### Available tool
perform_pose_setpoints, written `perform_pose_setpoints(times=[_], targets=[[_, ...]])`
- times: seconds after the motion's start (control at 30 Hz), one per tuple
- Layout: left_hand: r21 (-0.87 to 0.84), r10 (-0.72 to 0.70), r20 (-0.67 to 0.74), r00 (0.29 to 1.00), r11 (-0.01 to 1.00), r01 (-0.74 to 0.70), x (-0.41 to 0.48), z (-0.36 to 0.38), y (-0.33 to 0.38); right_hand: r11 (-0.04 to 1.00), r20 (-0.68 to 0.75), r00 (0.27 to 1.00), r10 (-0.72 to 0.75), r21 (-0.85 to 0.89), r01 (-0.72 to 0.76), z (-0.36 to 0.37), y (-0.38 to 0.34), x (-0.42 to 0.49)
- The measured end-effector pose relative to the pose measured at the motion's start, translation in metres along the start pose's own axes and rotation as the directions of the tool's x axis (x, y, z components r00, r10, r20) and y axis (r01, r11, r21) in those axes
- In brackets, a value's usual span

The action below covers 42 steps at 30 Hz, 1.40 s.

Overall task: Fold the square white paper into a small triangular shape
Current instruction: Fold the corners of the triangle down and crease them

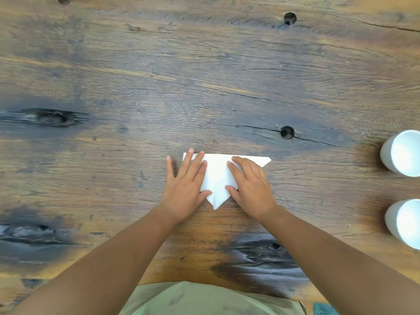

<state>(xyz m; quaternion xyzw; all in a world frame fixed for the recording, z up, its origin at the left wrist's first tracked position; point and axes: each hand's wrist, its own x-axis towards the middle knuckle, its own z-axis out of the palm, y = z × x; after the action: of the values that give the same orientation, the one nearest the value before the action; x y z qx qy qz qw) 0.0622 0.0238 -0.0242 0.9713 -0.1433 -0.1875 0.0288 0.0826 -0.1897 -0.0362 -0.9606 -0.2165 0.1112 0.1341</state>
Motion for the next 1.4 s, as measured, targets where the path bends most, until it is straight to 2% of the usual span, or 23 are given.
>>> perform_pose_setpoints(times=[0.23,0.5,0.7,0.87,0.93,1.13,1.3,1.4], targets=[[0.033,0.019,0.035,0.999,0.999,-0.020,0.004,0.001,0.000,1.000,0.005,1.000,0.014,0.024,-0.014,0.003,-0.004,0.000],[-0.025,-0.052,0.062,0.997,0.998,0.054,0.009,0.003,0.013,0.980,-0.004,0.998,0.062,0.190,-0.060,0.003,-0.023,0.010],[-0.087,-0.090,0.069,0.994,0.992,0.096,0.009,0.000,0.017,0.895,-0.038,0.966,0.254,0.387,-0.220,0.002,-0.036,0.019],[-0.132,-0.067,0.081,0.994,0.988,0.077,0.008,-0.001,0.013,0.868,-0.044,0.939,0.340,0.398,-0.296,0.005,-0.044,0.028],[-0.203,-0.060,0.052,0.997,0.977,0.069,0.007,-0.004,0.010,0.852,-0.037,0.934,0.356,0.423,-0.308,0.003,-0.046,0.030],[-0.373,-0.170,-0.060,0.984,0.918,0.136,0.016,-0.026,-0.004,0.835,-0.092,0.958,0.272,0.517,-0.188,-0.014,-0.048,0.028],[-0.471,-0.083,-0.137,0.987,0.882,0.009,0.024,-0.044,-0.015,0.810,-0.099,0.980,0.173,0.580,-0.084,-0.034,-0.047,0.030],[-0.488,-0.095,-0.141,0.986,0.873,0.014,0.025,-0.048,-0.018,0.772,-0.094,0.976,0.198,0.629,-0.096,-0.041,-0.045,0.029]])
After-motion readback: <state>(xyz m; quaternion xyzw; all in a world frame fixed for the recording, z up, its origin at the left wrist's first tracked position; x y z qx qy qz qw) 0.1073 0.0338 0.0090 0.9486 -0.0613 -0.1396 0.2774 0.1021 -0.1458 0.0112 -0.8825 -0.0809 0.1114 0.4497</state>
